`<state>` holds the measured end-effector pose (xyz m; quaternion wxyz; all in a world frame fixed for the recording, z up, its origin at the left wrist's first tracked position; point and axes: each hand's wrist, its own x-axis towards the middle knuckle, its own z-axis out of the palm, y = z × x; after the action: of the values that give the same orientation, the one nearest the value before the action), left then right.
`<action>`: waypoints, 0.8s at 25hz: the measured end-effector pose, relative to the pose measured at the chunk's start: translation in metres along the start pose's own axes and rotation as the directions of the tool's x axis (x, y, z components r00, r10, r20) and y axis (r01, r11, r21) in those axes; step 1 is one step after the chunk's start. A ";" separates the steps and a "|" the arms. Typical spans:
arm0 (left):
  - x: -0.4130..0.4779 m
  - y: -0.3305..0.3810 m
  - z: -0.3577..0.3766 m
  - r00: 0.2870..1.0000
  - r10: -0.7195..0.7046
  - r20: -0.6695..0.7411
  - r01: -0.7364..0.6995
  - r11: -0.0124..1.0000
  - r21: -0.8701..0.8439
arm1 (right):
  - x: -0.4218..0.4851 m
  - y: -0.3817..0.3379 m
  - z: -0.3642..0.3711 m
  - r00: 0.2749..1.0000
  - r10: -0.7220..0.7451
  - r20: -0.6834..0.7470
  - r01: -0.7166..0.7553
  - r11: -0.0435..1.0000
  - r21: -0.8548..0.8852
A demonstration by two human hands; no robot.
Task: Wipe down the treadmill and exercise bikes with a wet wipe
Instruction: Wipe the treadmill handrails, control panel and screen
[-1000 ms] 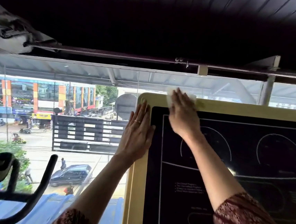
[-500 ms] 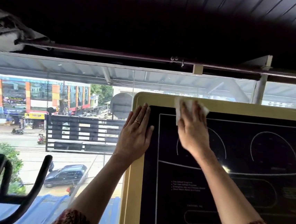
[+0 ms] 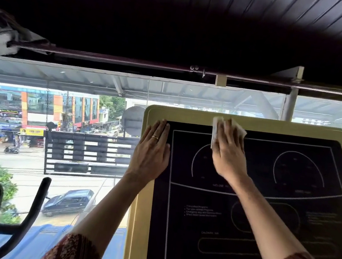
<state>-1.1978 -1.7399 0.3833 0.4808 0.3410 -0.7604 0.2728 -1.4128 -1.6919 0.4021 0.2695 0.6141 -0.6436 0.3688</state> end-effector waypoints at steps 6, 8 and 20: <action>0.011 0.019 0.009 0.999 -0.021 -0.046 0.022 1.000 0.022 | -0.005 -0.033 0.014 0.894 -0.444 0.056 0.442 0.896 0.041; 0.016 0.032 0.012 0.999 0.025 -0.029 -0.024 0.999 0.032 | -0.013 0.015 0.003 0.912 -0.410 0.011 0.409 0.912 0.031; 0.029 0.092 0.049 0.996 -0.082 0.030 0.077 0.989 0.128 | 0.023 0.082 -0.024 0.993 0.112 -0.041 -0.106 0.987 0.122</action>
<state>-1.3056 -1.7270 0.3826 0.4552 0.4056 -0.7357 0.2949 -1.4993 -1.6886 0.4230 0.2269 0.5840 -0.6464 0.4355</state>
